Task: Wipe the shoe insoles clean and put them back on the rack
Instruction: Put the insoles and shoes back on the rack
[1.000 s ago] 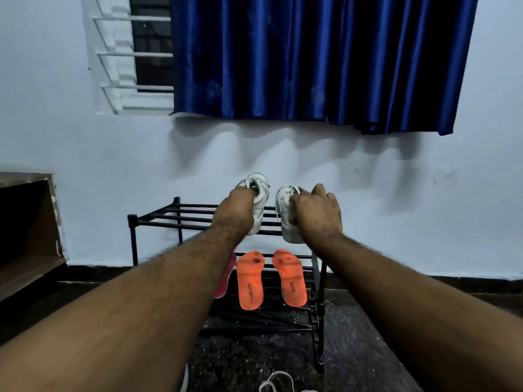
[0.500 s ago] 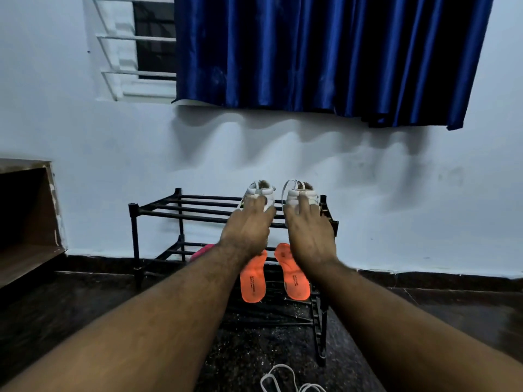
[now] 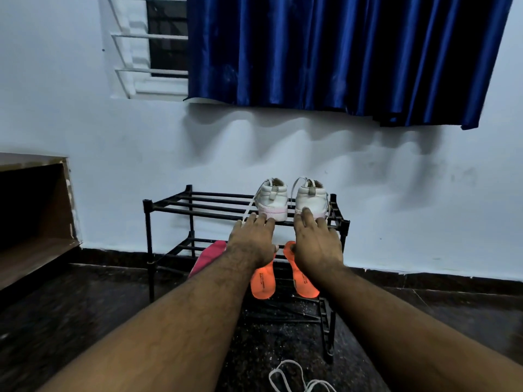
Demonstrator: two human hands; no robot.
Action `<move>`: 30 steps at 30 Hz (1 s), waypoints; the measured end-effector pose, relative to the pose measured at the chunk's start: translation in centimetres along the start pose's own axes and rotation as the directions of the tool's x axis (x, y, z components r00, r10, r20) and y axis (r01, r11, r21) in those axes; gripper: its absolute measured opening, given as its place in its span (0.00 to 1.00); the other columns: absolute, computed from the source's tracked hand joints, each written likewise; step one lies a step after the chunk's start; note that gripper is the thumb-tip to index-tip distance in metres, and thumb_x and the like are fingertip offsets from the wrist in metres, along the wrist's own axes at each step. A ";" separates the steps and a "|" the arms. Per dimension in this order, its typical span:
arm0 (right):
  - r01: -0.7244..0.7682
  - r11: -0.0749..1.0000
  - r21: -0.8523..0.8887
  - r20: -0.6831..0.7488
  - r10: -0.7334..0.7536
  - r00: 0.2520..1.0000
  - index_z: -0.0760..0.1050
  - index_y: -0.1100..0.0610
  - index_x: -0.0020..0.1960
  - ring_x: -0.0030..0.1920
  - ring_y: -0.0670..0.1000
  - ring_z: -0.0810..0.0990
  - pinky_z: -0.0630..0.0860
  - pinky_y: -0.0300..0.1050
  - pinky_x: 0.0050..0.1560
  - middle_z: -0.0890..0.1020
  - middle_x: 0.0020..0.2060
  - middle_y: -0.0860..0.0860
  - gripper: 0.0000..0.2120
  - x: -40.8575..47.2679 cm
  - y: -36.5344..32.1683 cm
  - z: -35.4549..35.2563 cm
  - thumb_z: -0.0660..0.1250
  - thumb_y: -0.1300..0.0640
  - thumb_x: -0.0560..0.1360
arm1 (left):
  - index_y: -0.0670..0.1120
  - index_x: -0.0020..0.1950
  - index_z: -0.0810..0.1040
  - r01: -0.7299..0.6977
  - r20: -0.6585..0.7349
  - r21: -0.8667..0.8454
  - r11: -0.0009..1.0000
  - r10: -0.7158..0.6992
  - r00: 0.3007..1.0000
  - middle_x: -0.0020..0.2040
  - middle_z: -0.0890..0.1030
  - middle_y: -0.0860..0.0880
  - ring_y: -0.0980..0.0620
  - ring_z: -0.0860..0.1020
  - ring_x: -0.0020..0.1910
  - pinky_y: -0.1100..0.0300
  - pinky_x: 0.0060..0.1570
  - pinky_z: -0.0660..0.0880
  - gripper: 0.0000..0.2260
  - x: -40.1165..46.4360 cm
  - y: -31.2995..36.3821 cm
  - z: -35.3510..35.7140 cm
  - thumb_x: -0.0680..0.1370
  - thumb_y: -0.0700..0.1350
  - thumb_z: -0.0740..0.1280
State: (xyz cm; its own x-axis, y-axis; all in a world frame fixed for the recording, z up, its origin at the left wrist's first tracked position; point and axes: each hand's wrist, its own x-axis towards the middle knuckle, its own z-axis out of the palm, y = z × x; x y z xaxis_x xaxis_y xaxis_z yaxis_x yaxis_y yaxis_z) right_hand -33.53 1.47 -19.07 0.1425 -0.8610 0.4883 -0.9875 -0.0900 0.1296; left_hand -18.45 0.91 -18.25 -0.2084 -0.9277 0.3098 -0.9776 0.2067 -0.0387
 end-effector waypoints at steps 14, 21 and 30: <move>0.059 0.964 0.261 0.329 -0.146 0.933 0.58 0.55 0.76 0.68 0.59 0.69 0.71 0.55 0.60 0.64 0.72 0.54 0.28 -16.2 -17.6 3.2 0.61 0.53 0.79 | 0.47 0.82 0.52 0.376 0.294 -0.107 0.920 -0.332 0.896 0.82 0.52 0.47 0.45 0.50 0.81 0.43 0.77 0.53 0.34 -24.4 -10.3 9.1 0.81 0.56 0.62; 0.095 0.940 0.328 0.547 -0.270 0.792 0.55 0.54 0.78 0.68 0.60 0.70 0.72 0.55 0.61 0.62 0.75 0.52 0.29 -23.4 -25.6 8.5 0.62 0.50 0.80 | 0.48 0.82 0.50 0.472 0.390 -0.037 0.881 -0.422 0.818 0.82 0.52 0.50 0.46 0.52 0.81 0.45 0.77 0.56 0.32 -37.2 -16.0 15.3 0.83 0.52 0.61; 0.091 0.915 0.393 0.570 -0.320 0.757 0.65 0.55 0.66 0.57 0.59 0.80 0.77 0.54 0.46 0.69 0.64 0.53 0.18 -24.4 -30.2 14.1 0.63 0.61 0.78 | 0.47 0.74 0.62 0.548 0.194 -0.096 0.831 -0.524 0.829 0.82 0.50 0.49 0.45 0.67 0.71 0.49 0.61 0.74 0.27 -37.7 -16.2 21.5 0.79 0.52 0.67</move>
State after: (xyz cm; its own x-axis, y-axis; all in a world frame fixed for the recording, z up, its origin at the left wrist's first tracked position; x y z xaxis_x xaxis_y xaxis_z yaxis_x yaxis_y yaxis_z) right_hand -8.18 18.10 -47.04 0.3855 -0.9080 -0.1642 -0.9171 -0.3575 -0.1765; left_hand 4.59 25.88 -49.69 0.3345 -0.9378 0.0929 -0.9237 -0.3068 0.2293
